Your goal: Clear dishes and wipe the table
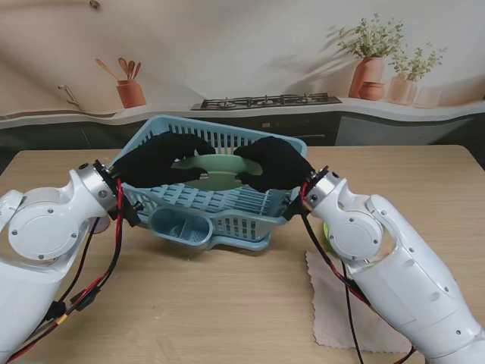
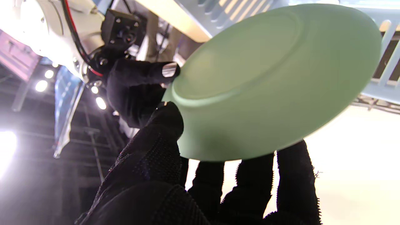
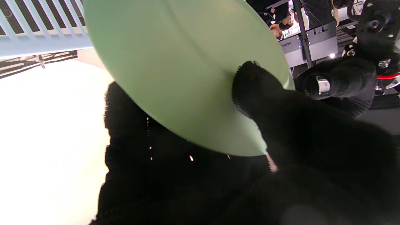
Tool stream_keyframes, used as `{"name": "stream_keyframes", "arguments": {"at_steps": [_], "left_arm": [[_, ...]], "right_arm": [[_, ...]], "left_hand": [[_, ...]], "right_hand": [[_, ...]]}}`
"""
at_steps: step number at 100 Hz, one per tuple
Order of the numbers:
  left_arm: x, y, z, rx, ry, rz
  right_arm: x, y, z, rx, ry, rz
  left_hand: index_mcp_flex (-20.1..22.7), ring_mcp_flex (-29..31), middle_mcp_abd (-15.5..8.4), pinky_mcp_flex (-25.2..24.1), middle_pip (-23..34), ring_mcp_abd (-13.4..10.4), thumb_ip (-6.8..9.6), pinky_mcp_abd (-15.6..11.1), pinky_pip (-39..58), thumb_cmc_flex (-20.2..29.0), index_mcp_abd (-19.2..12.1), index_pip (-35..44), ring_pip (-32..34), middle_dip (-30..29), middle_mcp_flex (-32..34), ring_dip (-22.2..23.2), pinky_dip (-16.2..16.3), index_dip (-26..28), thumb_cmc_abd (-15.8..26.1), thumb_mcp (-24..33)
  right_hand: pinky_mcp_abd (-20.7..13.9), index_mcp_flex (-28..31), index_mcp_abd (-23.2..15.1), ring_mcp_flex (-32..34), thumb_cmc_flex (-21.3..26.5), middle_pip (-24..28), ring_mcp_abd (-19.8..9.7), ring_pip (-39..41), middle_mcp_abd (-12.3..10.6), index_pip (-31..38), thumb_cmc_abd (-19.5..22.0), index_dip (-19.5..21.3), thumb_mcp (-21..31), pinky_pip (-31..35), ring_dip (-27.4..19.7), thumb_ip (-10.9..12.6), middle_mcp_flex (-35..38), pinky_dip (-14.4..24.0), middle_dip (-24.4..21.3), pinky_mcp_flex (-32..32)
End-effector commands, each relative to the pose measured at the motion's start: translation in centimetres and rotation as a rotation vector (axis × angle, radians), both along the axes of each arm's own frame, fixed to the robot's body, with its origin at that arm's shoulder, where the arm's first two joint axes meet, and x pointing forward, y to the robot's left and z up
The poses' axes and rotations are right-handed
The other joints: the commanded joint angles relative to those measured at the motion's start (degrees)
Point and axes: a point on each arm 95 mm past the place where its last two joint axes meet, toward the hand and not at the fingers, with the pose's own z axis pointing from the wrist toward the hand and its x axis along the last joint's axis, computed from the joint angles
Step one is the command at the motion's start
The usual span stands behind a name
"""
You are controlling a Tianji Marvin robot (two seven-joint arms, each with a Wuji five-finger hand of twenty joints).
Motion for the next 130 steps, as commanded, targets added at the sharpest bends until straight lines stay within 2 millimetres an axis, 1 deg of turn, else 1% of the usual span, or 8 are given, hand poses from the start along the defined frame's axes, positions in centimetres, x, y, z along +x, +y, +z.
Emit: {"name": "stream_keyframes", "arguments": {"at_steps": [1, 16, 31, 43, 64, 96, 103, 130], "left_arm": [[-0.3, 0.2, 0.2, 0.002, -0.010, -0.003], [-0.5, 1.0, 0.0, 0.000, -0.035, 0.009], [-0.7, 1.9, -0.5, 0.008, -0.055, 0.026], [-0.9, 2.8, -1.0, 0.008, -0.066, 0.044], [-1.5, 4.8, -1.5, -0.004, -0.111, 0.079], [-3.2, 8.0, -2.4, 0.024, -0.188, 0.135], [-3.6, 8.6, -2.6, 0.024, -0.203, 0.148], [-4.5, 10.3, -3.8, 0.014, -0.239, 0.194]], "right_arm": [[0.1, -0.1, 0.3, -0.012, -0.007, 0.001], [0.1, -0.2, 0.3, -0.015, -0.011, 0.001], [0.1, -0.2, 0.4, -0.022, -0.014, 0.004], [0.1, -0.3, 0.5, -0.027, -0.014, 0.007], [0.1, -0.4, 0.6, -0.041, -0.015, 0.014], [0.1, -0.6, 0.4, -0.043, -0.011, 0.006], [0.1, -0.7, 0.3, -0.046, -0.009, 0.004], [0.1, -0.7, 0.1, -0.051, -0.001, -0.004]], "left_hand": [[0.86, -1.25, -1.63, -1.10, 0.41, -0.82, 1.53, -1.06, -1.65, -0.68, -5.09, 0.79, -0.36, -1.48, -1.86, -0.65, -1.28, -0.19, 0.61, -0.59], [0.63, -2.32, -2.22, -2.37, 0.02, -1.50, 1.47, -1.65, -2.67, -3.34, -5.25, -0.24, -1.21, -2.19, -2.58, -0.88, -2.11, 0.25, 0.02, 0.31], [1.30, -3.02, -2.56, -3.36, -0.88, -1.84, 0.20, -1.57, -3.56, -13.61, -4.81, -3.58, -2.49, -2.99, -3.11, -1.09, -3.49, 1.70, -0.52, 7.19], [1.61, -3.96, -2.77, -4.17, -1.66, -2.02, 0.09, -1.81, -4.46, -19.03, -4.19, -6.08, -3.40, -3.37, -3.87, -1.30, -4.05, 0.63, 1.26, 7.43], [1.44, -4.84, -2.90, -4.92, -2.28, -2.21, -0.31, -2.35, -5.13, -21.49, -4.24, -7.75, -4.14, -3.68, -4.66, -1.43, -4.51, -0.33, 1.04, 7.26], [2.79, -4.09, -2.19, -3.92, -2.36, -2.01, -0.67, -1.88, -4.22, -18.70, -2.94, -8.86, -4.80, -3.79, -4.07, -2.05, -4.20, -1.51, 3.54, 6.98], [2.67, -3.65, -2.13, -2.81, -2.11, -1.99, -0.58, -2.01, -2.85, -14.95, -3.40, -8.17, -4.04, -3.68, -3.61, -2.21, -3.51, -0.87, 4.47, 1.99], [0.23, 0.85, -0.30, 3.08, 9.15, -0.62, -0.04, -1.16, 8.54, -5.50, -5.38, 4.85, 12.68, 3.56, -1.41, 9.99, 4.63, 7.33, 3.90, -6.21]], "right_hand": [[1.64, 4.45, -3.63, 2.46, 5.93, -0.61, 1.56, -0.65, 1.60, 3.51, 3.74, 1.07, 12.60, 3.80, 0.02, 4.72, 1.60, 0.29, 0.40, 4.28], [2.10, 4.93, -3.41, 2.94, 5.94, -0.89, 1.75, -1.08, 1.57, 3.34, 3.27, 0.99, 12.96, 3.58, 0.03, 4.69, 2.13, 0.22, 0.40, 4.74], [2.26, 5.28, -3.46, 3.42, 5.89, -1.18, 1.46, -1.38, 1.75, 3.24, 2.94, 0.96, 13.20, 3.50, 0.13, 4.62, 2.50, 0.23, 0.47, 5.07], [2.46, 5.43, -3.37, 3.64, 5.87, -1.37, 1.54, -1.58, 1.74, 3.19, 2.84, 0.95, 13.32, 3.50, 0.21, 4.60, 2.71, 0.26, 0.56, 5.25], [2.65, 5.50, -3.38, 3.76, 5.84, -1.56, 1.65, -1.71, 1.89, 3.11, 2.92, 1.05, 13.33, 3.50, 0.43, 4.56, 2.72, 0.34, 0.79, 5.33], [2.19, 5.50, -3.96, 3.65, 5.67, -2.13, 1.06, -2.45, 1.17, 2.93, 3.16, 0.91, 12.73, 2.37, 0.37, 4.60, 2.84, -0.07, 0.55, 5.04], [2.04, 5.39, -3.92, 3.60, 5.69, -2.16, 1.18, -2.57, 1.26, 2.86, 3.25, 0.86, 12.67, 2.29, 0.36, 4.62, 2.82, -0.11, 0.57, 4.99], [2.19, 5.36, -3.85, 3.64, 5.73, -2.07, 1.27, -2.56, 1.34, 2.85, 3.47, 0.86, 12.53, 2.34, 0.52, 4.65, 2.71, -0.01, 0.76, 4.77]]}}
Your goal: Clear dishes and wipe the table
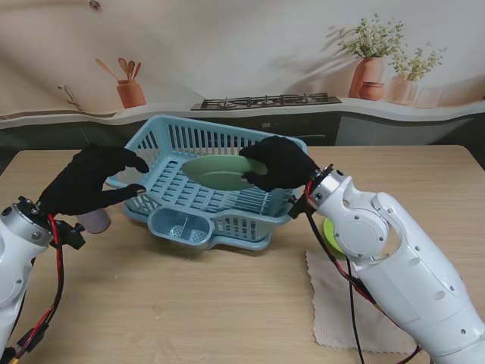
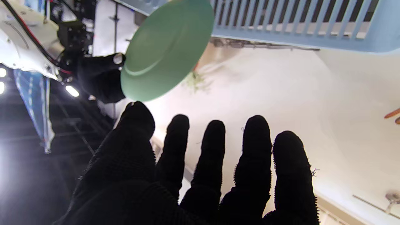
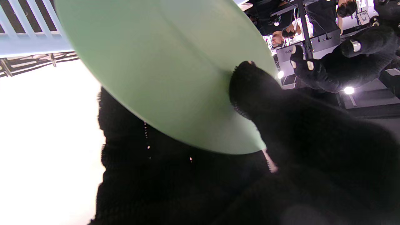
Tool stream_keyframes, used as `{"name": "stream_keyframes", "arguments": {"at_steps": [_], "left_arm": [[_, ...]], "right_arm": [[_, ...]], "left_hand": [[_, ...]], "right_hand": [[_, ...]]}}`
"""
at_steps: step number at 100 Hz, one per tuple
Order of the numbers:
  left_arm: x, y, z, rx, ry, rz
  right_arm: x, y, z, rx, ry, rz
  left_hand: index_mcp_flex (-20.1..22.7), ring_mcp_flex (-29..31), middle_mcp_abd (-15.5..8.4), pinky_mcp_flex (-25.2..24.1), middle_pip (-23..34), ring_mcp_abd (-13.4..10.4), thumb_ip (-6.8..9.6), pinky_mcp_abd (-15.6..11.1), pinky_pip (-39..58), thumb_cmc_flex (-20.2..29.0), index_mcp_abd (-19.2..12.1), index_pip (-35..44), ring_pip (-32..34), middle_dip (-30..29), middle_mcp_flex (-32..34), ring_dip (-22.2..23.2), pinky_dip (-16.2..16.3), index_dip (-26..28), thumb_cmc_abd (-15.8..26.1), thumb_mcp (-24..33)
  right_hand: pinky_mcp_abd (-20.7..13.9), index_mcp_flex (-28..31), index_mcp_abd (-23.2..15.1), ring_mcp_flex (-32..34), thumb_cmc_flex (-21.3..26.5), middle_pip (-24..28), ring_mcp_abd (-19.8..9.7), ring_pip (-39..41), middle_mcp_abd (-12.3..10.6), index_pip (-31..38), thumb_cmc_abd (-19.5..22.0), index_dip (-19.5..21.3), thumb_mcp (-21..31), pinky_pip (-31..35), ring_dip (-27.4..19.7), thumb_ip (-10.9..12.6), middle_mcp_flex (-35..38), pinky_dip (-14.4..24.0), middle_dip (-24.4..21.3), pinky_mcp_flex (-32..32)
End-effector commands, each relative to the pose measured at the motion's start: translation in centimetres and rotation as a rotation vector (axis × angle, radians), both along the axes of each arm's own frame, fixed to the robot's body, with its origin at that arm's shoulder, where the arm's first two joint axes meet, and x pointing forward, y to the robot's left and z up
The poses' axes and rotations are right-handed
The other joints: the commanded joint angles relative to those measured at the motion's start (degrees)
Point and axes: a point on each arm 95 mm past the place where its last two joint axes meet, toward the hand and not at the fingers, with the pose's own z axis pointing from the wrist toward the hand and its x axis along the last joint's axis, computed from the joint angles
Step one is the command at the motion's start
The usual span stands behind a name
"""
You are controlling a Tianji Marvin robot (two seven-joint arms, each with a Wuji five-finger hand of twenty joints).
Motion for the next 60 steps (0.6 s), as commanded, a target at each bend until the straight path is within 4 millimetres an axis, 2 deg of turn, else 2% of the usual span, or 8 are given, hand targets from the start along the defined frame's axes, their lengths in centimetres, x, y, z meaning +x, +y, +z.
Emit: {"name": "stream_keyframes", "arguments": {"at_steps": [1, 9, 17, 25, 33, 42, 60], "left_arm": [[-0.1, 0.2, -0.8, 0.003, 0.023, 0.005], [-0.3, 0.3, -1.1, -0.003, 0.029, 0.012], [-0.4, 0.4, -1.4, 0.003, 0.032, 0.018], [-0.6, 0.5, -1.7, 0.016, 0.039, 0.024], [-0.8, 0.6, -2.0, 0.027, 0.044, 0.032], [-1.0, 0.7, -2.4, 0.044, 0.049, 0.045], [-1.9, 1.1, -3.1, 0.092, 0.065, 0.065]], "right_arm": [[-0.2, 0.1, 0.0, -0.012, 0.004, 0.005], [-0.2, 0.2, -0.1, -0.014, 0.008, 0.005], [-0.2, 0.2, -0.1, -0.018, 0.010, 0.007], [-0.2, 0.2, -0.1, -0.023, 0.014, 0.008], [-0.1, 0.1, -0.1, -0.025, 0.018, 0.008], [-0.1, 0.1, -0.2, -0.028, 0.020, 0.005], [0.0, 0.1, -0.2, -0.033, 0.024, 0.002]], "left_hand": [[-0.87, 1.62, 1.21, 2.32, 3.10, 0.52, -0.03, 0.31, 3.34, 5.71, -1.59, 4.30, 4.59, 3.10, 0.44, 4.12, 3.17, 1.82, 1.80, -3.83], [-1.20, 3.76, 1.88, 6.10, 6.26, 0.43, -0.13, 1.30, 5.81, 9.37, -1.97, 8.66, 9.78, 5.46, 1.36, 7.30, 5.35, 3.65, 3.32, -5.43], [-1.52, 6.62, 2.52, 9.66, 9.72, -0.15, -0.05, 1.48, 8.36, 13.63, -2.32, 12.85, 14.92, 8.28, 2.76, 10.99, 9.81, 6.06, 5.79, -7.69], [-2.00, 9.41, 3.25, 12.82, 13.00, -1.63, 0.05, 1.42, 11.28, 15.24, -2.30, 15.98, 20.29, 10.88, 3.45, 14.49, 14.11, 8.40, 6.79, -8.84], [-1.98, 12.81, 3.62, 17.23, 15.72, -3.17, 0.08, 1.20, 15.35, 15.37, -1.87, 17.78, 26.29, 13.20, 4.58, 18.04, 19.28, 10.06, 7.35, -9.62], [-1.63, 16.00, 4.14, 21.36, 17.91, -4.29, -0.04, 1.00, 19.20, 14.61, -1.42, 19.10, 30.78, 15.28, 5.86, 20.79, 23.63, 11.38, 7.76, -10.00], [0.24, 21.74, 4.26, 28.22, 21.74, -6.70, -0.25, 0.43, 25.44, 12.09, -0.61, 21.42, 36.72, 18.66, 9.39, 23.91, 26.98, 13.71, 8.43, -10.28]], "right_hand": [[0.28, 4.25, -5.79, 1.41, 5.74, -0.53, 0.55, -0.68, 0.31, 3.29, 4.83, 0.88, 10.19, 0.35, 0.54, 4.67, 1.34, -0.52, 0.70, 1.33], [0.27, 4.24, -5.76, 1.32, 5.77, -0.45, 0.59, -0.63, 0.31, 3.28, 4.87, 0.89, 10.20, 0.43, 0.61, 4.69, 1.34, -0.46, 0.76, 1.34], [0.39, 4.25, -5.76, 1.30, 5.75, -0.43, 0.67, -0.56, 0.40, 3.26, 4.91, 0.90, 10.19, 0.47, 0.67, 4.68, 1.28, -0.42, 0.78, 1.32], [0.44, 4.25, -5.76, 1.28, 5.76, -0.45, 0.63, -0.52, 0.46, 3.25, 4.97, 0.91, 10.17, 0.50, 0.71, 4.69, 1.16, -0.39, 0.78, 1.32], [0.52, 4.25, -5.75, 1.21, 5.77, -0.36, 0.61, -0.52, 0.37, 3.24, 5.05, 0.92, 10.14, 0.50, 0.73, 4.69, 1.16, -0.37, 0.85, 1.28], [0.43, 4.19, -5.74, 1.18, 5.78, -0.33, 0.65, -0.44, 0.32, 3.20, 5.11, 0.95, 10.11, 0.48, 0.81, 4.70, 1.09, -0.34, 0.86, 1.13], [0.51, 4.18, -5.73, 1.08, 5.79, -0.23, 0.59, -0.41, 0.38, 3.17, 5.15, 1.00, 10.07, 0.58, 0.87, 4.71, 1.05, -0.23, 0.93, 1.03]]}}
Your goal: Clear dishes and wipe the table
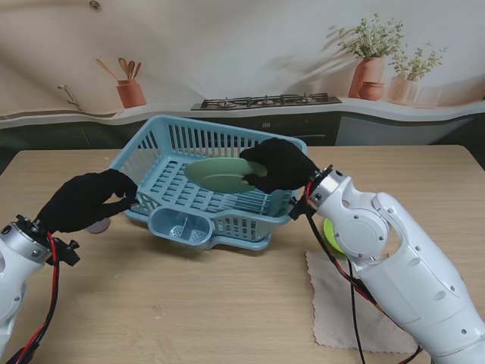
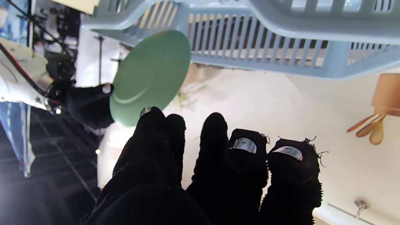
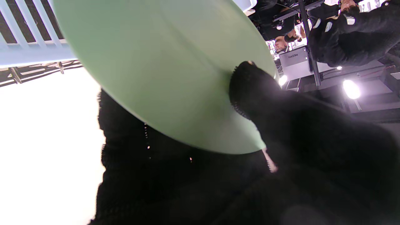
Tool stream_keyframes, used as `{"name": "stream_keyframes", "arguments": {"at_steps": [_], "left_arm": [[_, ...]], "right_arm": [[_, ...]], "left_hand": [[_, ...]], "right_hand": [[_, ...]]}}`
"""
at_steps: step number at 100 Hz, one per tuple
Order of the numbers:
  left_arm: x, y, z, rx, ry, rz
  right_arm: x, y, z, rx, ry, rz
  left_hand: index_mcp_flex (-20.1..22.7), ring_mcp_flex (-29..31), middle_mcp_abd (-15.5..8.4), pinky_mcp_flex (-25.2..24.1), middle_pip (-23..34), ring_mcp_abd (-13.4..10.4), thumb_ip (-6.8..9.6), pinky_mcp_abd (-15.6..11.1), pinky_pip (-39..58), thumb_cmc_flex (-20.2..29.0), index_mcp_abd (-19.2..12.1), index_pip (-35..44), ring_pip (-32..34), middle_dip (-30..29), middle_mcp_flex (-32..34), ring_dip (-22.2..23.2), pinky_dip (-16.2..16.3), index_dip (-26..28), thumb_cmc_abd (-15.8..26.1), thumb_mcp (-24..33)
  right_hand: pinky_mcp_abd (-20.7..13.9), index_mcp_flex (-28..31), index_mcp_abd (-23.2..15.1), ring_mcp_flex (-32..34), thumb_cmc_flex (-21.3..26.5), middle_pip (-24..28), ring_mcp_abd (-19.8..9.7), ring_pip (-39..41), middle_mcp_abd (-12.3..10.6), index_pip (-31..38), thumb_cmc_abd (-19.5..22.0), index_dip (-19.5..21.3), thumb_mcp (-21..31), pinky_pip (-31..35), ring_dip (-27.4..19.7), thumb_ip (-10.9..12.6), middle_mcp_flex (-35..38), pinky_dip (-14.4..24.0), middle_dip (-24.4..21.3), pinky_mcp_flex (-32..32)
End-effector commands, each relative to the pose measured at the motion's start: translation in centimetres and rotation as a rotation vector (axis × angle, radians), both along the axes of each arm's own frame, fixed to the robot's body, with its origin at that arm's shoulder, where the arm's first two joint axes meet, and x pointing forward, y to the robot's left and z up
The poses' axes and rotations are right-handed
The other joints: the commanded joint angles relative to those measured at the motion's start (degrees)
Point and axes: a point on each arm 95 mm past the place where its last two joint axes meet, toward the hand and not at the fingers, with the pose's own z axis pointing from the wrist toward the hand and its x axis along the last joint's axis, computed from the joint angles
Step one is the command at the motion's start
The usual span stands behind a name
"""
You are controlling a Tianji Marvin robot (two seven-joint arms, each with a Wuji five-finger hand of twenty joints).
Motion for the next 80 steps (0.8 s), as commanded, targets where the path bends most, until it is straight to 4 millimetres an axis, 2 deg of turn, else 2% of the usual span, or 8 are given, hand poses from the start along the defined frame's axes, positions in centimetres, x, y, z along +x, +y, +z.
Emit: {"name": "stream_keyframes", "arguments": {"at_steps": [1, 10, 23, 80], "left_arm": [[-0.6, -0.1, -0.5, 0.017, 0.025, 0.002], [-1.1, 0.0, -1.1, 0.052, 0.036, 0.017], [-1.8, 0.2, -2.0, 0.088, 0.032, 0.041], [-3.1, 0.8, -5.3, 0.115, 0.082, 0.122]], "right_arm": [[-0.1, 0.1, 0.1, -0.011, 0.002, 0.008], [0.0, 0.2, 0.0, -0.014, 0.005, 0.007], [0.1, 0.2, 0.0, -0.018, 0.011, 0.007], [-0.4, 0.8, -0.1, 0.009, 0.105, 0.006]], "left_hand": [[0.42, 2.37, 1.65, 3.02, 2.20, -1.19, -0.27, -0.16, 6.39, 1.18, 0.69, 1.76, 4.09, 2.56, 1.40, 2.25, 2.38, 1.34, 3.36, -1.33], [2.06, 4.87, 1.60, 6.68, 3.37, -2.19, -0.26, -0.63, 9.58, -0.19, 0.86, 1.81, 6.42, 3.74, 3.21, 2.57, 2.08, 2.54, 3.66, -1.28], [3.38, 6.13, 1.59, 8.44, 3.87, -2.04, -0.24, -0.19, 10.95, -1.11, 0.85, 1.77, 7.36, 4.00, 4.37, 2.31, 1.45, 3.17, 3.70, -1.28], [3.89, 4.66, 2.08, 5.69, 2.80, 0.33, -0.19, 2.26, 8.01, -1.14, 1.05, 0.98, 5.35, 2.95, 4.14, 0.40, 0.11, 3.38, 3.64, -1.05]], "right_hand": [[0.38, 4.18, -5.76, 1.15, 5.78, -0.22, 0.70, -0.36, 0.36, 3.17, 5.14, 1.01, 10.05, 0.58, 0.73, 4.71, 1.02, -0.23, 0.86, 0.98], [0.41, 4.20, -5.76, 1.08, 5.79, -0.16, 0.69, -0.33, 0.43, 3.14, 5.19, 1.03, 10.08, 0.64, 0.76, 4.72, 1.03, -0.17, 0.89, 0.96], [0.54, 4.21, -5.76, 1.09, 5.79, -0.11, 0.72, -0.26, 0.51, 3.11, 5.24, 1.05, 10.08, 0.76, 0.82, 4.73, 0.96, -0.08, 0.94, 1.02], [1.06, 4.04, -5.46, 0.74, 5.92, 0.78, 1.36, 1.11, 1.25, 3.16, 5.92, 1.75, 9.98, 1.81, 1.74, 4.78, 0.49, 0.90, 1.79, 0.44]]}}
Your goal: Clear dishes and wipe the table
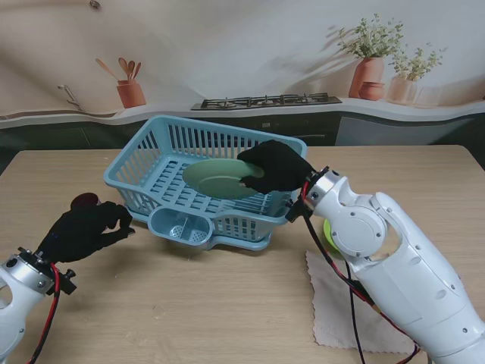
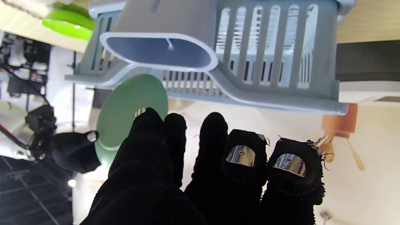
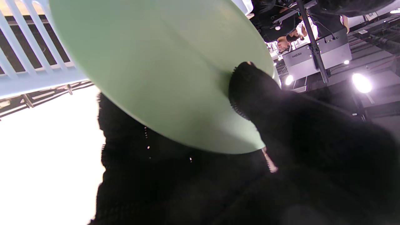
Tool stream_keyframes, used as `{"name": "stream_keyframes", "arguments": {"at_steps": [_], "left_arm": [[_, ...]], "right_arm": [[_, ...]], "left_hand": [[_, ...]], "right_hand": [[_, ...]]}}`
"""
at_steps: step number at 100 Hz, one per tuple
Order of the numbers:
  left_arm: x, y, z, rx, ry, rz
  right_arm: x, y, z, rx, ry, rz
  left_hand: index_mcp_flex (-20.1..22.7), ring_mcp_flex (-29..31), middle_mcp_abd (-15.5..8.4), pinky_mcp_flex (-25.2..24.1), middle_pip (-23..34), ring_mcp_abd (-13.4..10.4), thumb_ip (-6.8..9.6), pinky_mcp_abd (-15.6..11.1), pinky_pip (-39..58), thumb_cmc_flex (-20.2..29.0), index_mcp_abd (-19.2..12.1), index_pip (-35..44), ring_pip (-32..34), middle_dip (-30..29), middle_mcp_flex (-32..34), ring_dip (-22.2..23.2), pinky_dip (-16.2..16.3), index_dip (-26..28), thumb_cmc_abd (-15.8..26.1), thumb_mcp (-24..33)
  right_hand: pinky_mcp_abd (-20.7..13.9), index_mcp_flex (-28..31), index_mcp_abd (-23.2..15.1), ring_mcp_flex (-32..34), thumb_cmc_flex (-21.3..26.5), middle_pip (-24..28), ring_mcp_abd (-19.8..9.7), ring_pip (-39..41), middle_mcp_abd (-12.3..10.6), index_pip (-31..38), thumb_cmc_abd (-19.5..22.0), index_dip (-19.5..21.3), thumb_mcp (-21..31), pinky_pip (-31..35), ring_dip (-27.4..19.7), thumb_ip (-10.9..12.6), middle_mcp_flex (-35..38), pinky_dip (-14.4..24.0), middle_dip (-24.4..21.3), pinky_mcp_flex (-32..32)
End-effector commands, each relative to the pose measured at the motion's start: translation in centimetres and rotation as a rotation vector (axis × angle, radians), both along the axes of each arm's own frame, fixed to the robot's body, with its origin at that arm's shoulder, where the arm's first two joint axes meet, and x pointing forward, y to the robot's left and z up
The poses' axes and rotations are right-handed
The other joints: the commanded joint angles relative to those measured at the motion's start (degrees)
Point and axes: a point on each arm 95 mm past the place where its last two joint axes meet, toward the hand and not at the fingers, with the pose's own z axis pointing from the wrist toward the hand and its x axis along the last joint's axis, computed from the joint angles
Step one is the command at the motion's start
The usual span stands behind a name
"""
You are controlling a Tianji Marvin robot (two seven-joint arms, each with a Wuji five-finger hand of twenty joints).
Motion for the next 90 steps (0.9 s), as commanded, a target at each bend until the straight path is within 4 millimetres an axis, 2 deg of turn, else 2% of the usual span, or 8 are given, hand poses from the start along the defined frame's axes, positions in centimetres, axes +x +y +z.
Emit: {"name": "stream_keyframes", "arguments": {"at_steps": [1, 42, 90], "left_arm": [[-0.2, 0.0, -0.9, 0.000, 0.027, 0.014], [-0.2, 0.3, -2.6, 0.013, 0.044, 0.058], [-0.4, 0.6, -3.4, 0.017, 0.041, 0.083]], "right_arm": [[-0.4, 0.2, 0.1, -0.009, 0.006, 0.014], [-1.0, -0.1, -0.2, -0.049, 0.096, 0.000], [0.0, 0.7, -2.8, -0.123, 0.183, -0.024]], "left_hand": [[1.02, 0.21, 1.99, -0.36, 0.38, 1.47, -0.18, 2.25, 3.04, 0.81, 0.41, 0.25, 1.02, 0.65, 0.49, -0.30, -0.44, 0.29, 3.03, -0.89], [1.00, -0.23, 2.17, -1.22, 0.35, 1.89, -0.19, 2.70, 2.00, 1.01, 0.51, 0.34, 0.57, 0.37, 0.28, -0.63, -0.23, 0.01, 2.91, -0.88], [1.01, -0.49, 2.23, -1.67, 0.41, 2.26, -0.20, 3.02, 1.45, 1.06, 0.54, 0.46, 0.37, 0.20, 0.17, -0.70, 0.13, -0.19, 2.89, -0.93]], "right_hand": [[0.95, 4.03, -5.60, 0.74, 5.91, 0.84, 1.30, 1.17, 1.08, 3.22, 5.94, 1.80, 9.50, 1.69, 0.97, 4.77, 0.48, 0.91, 1.20, 0.47], [2.49, 3.76, -4.31, 0.63, 6.17, 1.42, 2.36, 2.44, 2.29, 3.02, 5.80, 3.10, 9.69, 2.68, 1.65, 4.63, 0.30, 1.83, 1.53, 0.17], [2.26, 3.87, -4.38, 0.27, 6.12, 1.79, 2.63, 3.74, 2.58, 2.30, 6.25, 3.88, 9.46, 4.15, 2.45, 4.61, -0.25, 3.38, 1.92, -0.90]]}}
